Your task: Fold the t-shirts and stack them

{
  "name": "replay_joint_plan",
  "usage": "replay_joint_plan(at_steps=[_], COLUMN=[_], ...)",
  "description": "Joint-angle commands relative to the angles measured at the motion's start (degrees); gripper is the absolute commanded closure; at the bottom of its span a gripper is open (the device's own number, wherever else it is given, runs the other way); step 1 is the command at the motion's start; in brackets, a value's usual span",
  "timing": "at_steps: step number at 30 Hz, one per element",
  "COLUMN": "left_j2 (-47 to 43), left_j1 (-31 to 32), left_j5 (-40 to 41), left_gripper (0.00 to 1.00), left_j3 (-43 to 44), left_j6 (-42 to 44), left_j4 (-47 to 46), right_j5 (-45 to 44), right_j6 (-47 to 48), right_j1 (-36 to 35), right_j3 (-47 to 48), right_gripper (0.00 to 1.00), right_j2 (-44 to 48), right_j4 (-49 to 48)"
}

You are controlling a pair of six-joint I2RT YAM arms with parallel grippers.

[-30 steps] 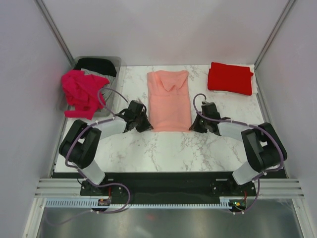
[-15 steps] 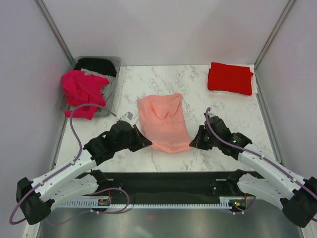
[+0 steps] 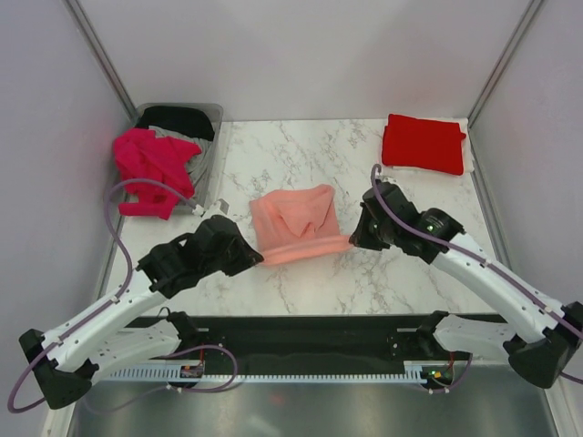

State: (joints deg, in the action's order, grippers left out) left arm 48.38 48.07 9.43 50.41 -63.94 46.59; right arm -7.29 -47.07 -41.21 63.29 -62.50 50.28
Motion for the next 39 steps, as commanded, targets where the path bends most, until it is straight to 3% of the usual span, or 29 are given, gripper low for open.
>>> replay_joint_plan(at_steps=[1, 6, 14, 24, 39], left_j2=[2.06, 7.16, 15.16, 32.2, 55.85], left_j1=[-0.78, -7.02, -18.35, -24.95, -32.69], left_j5=[7.7, 5.61, -0.37, -3.36, -6.44], left_gripper=[0.98, 0.98, 0.98, 0.98, 0.98], left_j3=[3.98, 7.41, 11.37, 21.56, 35.36], left_j6=[2.5, 8.73, 17.18, 23.95, 27.91], left_j4=[3.95, 2.37, -3.51, -6.42, -7.65], right_j5=[-7.38, -10.9, -7.3, -5.11, 1.75], right_j6=[3.91, 8.21, 14.02, 17.44, 22.28], right_j1=[0.08, 2.18, 8.25, 12.47, 17.39], right_j3=[6.56, 14.75, 24.25, 31.28, 51.4], right_gripper=[1.0, 1.0, 1.0, 1.0, 1.0], right_j2=[-5.16, -13.33, -24.15, -37.94, -60.89], right_j4=[2.8, 3.42, 0.52, -3.87, -5.1])
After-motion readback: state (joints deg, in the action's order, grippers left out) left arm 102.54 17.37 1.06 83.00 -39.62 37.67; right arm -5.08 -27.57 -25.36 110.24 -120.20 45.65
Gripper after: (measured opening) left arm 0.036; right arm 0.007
